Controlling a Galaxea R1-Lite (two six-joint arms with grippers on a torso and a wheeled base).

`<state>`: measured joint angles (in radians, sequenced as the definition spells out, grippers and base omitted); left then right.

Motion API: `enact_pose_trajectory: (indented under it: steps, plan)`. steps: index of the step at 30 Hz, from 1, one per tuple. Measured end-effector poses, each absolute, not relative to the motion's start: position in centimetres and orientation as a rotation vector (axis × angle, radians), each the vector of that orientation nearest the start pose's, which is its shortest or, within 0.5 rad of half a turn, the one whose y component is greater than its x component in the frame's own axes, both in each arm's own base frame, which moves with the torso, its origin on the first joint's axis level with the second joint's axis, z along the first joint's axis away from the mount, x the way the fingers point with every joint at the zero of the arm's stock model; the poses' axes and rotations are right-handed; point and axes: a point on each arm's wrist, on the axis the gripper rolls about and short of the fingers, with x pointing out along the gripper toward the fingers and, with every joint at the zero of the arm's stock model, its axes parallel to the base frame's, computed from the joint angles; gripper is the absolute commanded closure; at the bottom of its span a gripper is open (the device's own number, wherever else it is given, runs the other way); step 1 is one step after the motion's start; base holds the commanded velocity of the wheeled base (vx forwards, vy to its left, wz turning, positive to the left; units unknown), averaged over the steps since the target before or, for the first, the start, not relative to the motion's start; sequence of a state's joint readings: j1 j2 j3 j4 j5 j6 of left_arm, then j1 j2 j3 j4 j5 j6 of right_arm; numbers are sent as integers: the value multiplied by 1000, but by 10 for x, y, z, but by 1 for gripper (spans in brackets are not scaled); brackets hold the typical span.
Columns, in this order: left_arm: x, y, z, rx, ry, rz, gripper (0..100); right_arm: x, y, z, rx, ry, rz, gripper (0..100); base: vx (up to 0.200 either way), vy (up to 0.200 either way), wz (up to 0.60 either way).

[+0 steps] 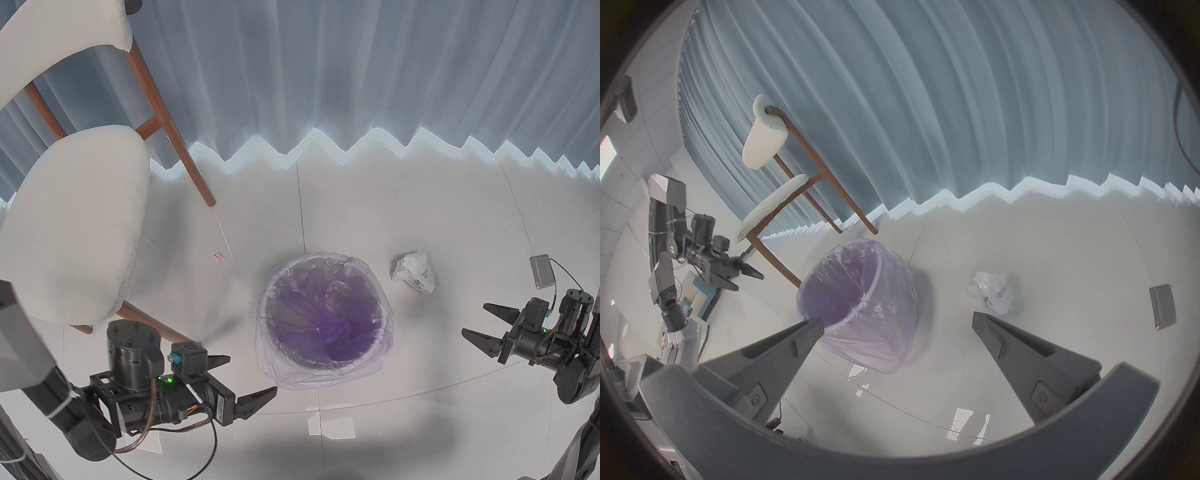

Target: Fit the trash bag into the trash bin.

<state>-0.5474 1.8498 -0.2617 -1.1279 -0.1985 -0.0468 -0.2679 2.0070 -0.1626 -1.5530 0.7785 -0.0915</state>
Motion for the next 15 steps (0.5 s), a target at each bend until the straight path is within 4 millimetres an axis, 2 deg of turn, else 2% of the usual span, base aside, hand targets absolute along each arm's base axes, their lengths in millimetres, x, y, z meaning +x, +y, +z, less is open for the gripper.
enact_pose_trajectory:
  steps: [8, 15]
  plan:
    - [213, -148, 7, 127, 498, -749, 0, 217, -44, 71, 47, 207, 515, 0, 0, 0, 0]
    - [226, -159, -27, 208, 538, -718, 0, 207, -41, 78, 39, 193, 516, 0, 0, 0, 0]
